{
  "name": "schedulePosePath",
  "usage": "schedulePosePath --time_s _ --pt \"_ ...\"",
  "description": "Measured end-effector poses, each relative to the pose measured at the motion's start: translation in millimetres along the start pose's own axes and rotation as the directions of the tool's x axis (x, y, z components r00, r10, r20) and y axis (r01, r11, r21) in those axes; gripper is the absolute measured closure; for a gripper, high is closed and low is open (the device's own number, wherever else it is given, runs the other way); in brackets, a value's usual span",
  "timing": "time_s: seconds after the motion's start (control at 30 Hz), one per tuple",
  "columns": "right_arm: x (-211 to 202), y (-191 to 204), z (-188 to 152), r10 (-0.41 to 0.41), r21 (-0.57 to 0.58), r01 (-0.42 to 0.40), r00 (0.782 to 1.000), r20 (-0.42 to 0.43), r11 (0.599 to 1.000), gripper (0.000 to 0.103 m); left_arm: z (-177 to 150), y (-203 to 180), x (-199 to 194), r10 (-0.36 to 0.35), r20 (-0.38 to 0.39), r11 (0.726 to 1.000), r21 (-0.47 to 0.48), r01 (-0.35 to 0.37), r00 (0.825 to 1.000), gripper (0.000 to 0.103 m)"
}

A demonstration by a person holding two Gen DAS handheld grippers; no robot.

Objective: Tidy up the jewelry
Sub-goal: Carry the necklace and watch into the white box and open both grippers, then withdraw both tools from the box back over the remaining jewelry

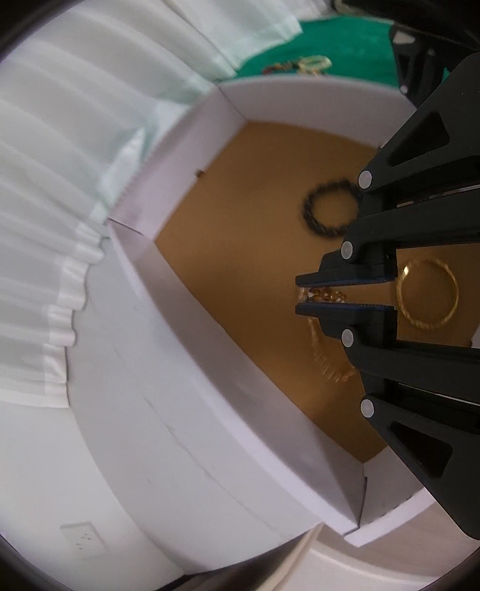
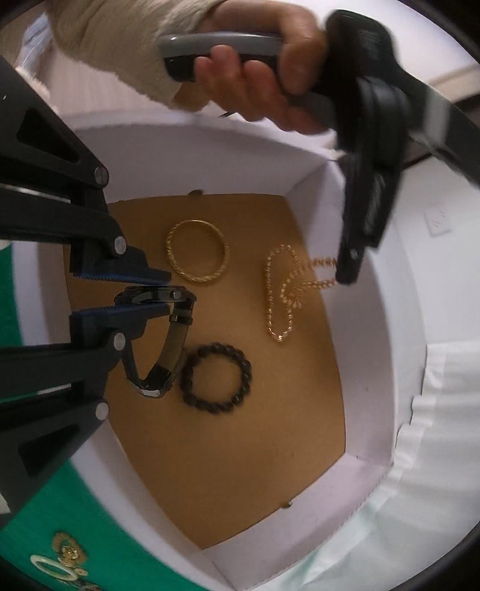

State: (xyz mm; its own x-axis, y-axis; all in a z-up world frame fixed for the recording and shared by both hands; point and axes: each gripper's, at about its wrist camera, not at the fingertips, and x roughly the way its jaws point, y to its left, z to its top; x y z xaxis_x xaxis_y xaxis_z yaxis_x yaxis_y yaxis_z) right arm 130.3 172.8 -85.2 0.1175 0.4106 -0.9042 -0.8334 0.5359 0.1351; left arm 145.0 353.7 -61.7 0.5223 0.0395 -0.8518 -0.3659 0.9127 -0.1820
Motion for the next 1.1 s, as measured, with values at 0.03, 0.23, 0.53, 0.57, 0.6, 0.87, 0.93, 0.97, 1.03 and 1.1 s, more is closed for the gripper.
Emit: schedulePosePath --time_s 0.03,0.23,0.53,0.57,0.6,0.87,0.93,0.97,1.03,1.1 --pt "5 5 -2 -0.015 -0.018 0.014 1.0 -0.008 1.0 0.092 -4 -1 0 0.012 -0.004 1.0 0.011 -0.012 1.0 0.097" --pt "-8 16 -16 -0.068 -0.042 0.071 0.996 0.054 0.997 0.04 -17 -1 -28 0.093 0.068 0.996 0.006 -0.094 0.993 0.026" --pt "-113 -3 -96 -0.184 0.035 0.182 0.941 0.284 0.983 0.022 -56 -65 -109 0.083 0.304 0.99 0.085 -0.114 0.949 0.005" --pt "-119 -9 -107 -0.202 0.052 0.196 0.933 0.297 0.979 0.022 -63 -78 -115 0.056 0.318 0.989 0.113 -0.097 0.946 0.005" --pt "-125 -15 -120 -0.229 0.074 0.216 0.924 0.307 0.974 0.022 -69 -93 -122 0.025 0.328 0.987 0.144 -0.076 0.945 0.005" --pt "-178 -85 -258 -0.476 0.44 0.341 0.845 0.243 0.831 0.022 -137 -212 -138 -0.253 0.265 0.922 0.358 0.149 0.93 0.004" --pt "-192 -97 -289 -0.525 0.528 0.356 0.825 0.209 0.771 0.022 -155 -237 -132 -0.309 0.216 0.892 0.403 0.204 0.926 0.004" --pt "-198 -101 -300 -0.545 0.557 0.365 0.815 0.196 0.746 0.021 -164 -252 -128 -0.333 0.185 0.873 0.43 0.228 0.925 0.003" --pt "-207 -108 -324 -0.585 0.608 0.384 0.794 0.168 0.695 0.021 -178 -274 -119 -0.348 0.142 0.848 0.47 0.246 0.927 0.003" --pt "-213 -110 -342 -0.621 0.639 0.407 0.77 0.143 0.652 0.021 -192 -292 -107 -0.353 0.091 0.822 0.506 0.263 0.931 0.003"
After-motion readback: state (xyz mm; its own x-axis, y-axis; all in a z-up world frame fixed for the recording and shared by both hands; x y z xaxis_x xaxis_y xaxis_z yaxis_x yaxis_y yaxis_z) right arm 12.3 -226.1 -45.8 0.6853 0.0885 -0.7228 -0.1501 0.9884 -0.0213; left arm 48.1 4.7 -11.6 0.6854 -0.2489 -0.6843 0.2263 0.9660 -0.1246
